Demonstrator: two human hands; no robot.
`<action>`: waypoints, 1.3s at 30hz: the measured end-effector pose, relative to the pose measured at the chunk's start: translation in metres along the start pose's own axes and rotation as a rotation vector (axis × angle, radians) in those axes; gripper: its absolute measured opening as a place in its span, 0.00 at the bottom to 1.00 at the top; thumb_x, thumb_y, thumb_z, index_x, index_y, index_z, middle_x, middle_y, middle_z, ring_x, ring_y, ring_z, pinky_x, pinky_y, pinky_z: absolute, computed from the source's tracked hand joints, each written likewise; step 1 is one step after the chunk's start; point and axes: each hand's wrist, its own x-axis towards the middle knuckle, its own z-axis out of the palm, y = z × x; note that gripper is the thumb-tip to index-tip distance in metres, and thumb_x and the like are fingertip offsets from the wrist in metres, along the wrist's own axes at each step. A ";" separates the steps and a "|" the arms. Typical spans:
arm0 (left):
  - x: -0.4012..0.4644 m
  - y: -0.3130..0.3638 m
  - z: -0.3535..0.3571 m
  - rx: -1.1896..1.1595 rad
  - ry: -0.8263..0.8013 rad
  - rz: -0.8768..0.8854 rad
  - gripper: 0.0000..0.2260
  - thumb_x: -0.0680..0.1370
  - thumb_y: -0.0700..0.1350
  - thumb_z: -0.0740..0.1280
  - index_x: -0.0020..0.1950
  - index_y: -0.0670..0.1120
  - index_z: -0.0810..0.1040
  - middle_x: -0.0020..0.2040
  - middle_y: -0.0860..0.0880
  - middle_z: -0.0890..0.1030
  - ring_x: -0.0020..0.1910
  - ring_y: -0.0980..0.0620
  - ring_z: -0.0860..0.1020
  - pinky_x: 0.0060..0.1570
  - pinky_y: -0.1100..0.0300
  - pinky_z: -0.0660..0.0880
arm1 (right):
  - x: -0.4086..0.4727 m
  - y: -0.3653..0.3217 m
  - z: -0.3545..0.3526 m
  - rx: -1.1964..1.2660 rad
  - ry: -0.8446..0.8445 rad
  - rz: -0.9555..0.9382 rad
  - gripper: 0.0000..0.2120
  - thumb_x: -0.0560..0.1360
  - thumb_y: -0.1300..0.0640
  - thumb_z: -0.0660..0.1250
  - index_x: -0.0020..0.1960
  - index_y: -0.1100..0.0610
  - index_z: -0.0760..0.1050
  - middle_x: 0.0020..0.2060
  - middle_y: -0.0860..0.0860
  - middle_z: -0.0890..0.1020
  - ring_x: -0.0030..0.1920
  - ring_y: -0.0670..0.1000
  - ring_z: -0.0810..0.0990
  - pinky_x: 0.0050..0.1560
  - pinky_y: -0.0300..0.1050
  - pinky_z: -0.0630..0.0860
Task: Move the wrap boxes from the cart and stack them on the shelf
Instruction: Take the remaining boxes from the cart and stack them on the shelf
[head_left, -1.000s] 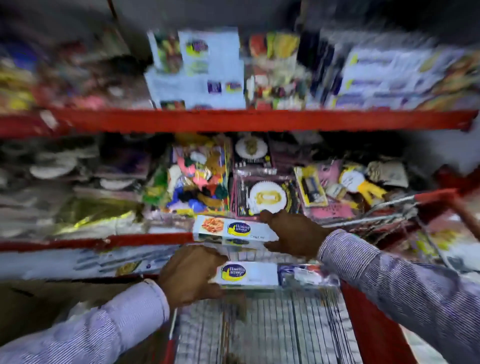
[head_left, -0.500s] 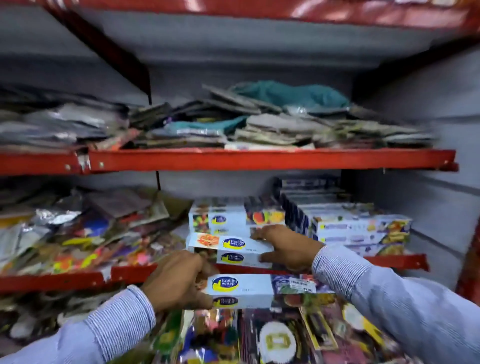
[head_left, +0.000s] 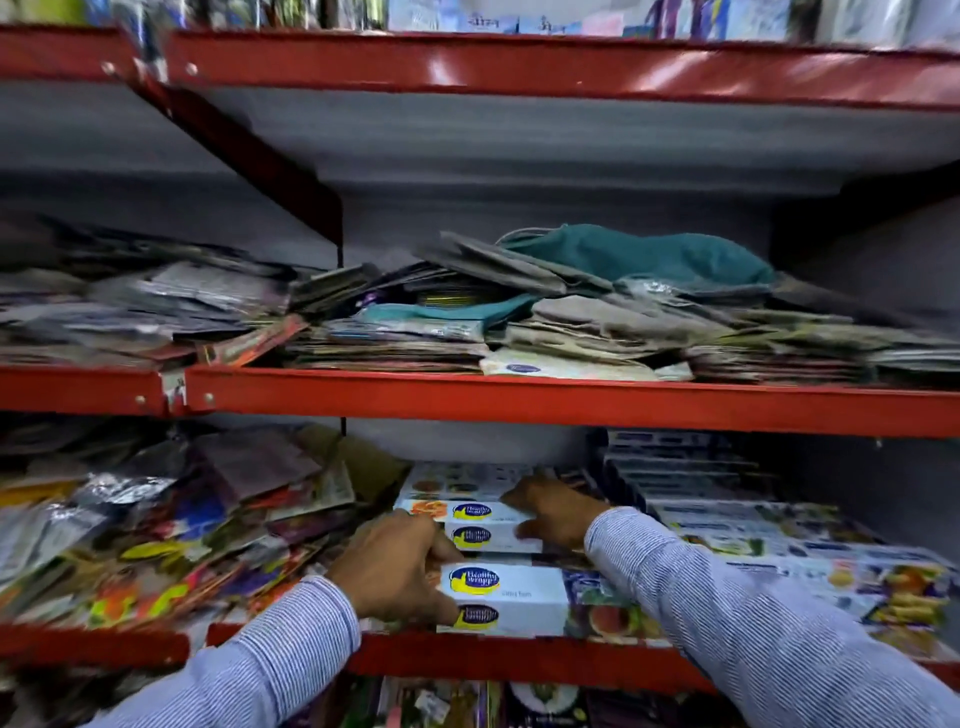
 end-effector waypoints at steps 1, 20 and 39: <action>0.005 -0.002 0.000 -0.001 -0.002 -0.003 0.27 0.58 0.63 0.73 0.56 0.62 0.82 0.44 0.57 0.86 0.35 0.59 0.77 0.37 0.62 0.70 | 0.005 0.002 0.002 -0.020 -0.006 -0.005 0.25 0.76 0.57 0.67 0.72 0.59 0.66 0.70 0.60 0.69 0.71 0.59 0.66 0.72 0.50 0.63; 0.065 -0.033 0.036 0.009 0.141 -0.029 0.26 0.62 0.63 0.73 0.58 0.57 0.82 0.54 0.57 0.83 0.50 0.55 0.80 0.43 0.61 0.76 | -0.038 0.035 -0.005 0.157 0.158 -0.038 0.15 0.78 0.48 0.63 0.59 0.53 0.80 0.57 0.52 0.84 0.55 0.51 0.82 0.57 0.44 0.77; 0.047 -0.040 0.067 -0.031 0.289 -0.024 0.20 0.65 0.55 0.69 0.55 0.52 0.84 0.59 0.54 0.83 0.56 0.53 0.81 0.53 0.59 0.77 | -0.064 0.034 0.052 0.129 0.386 0.054 0.19 0.76 0.50 0.66 0.66 0.49 0.72 0.65 0.49 0.78 0.62 0.52 0.77 0.60 0.49 0.76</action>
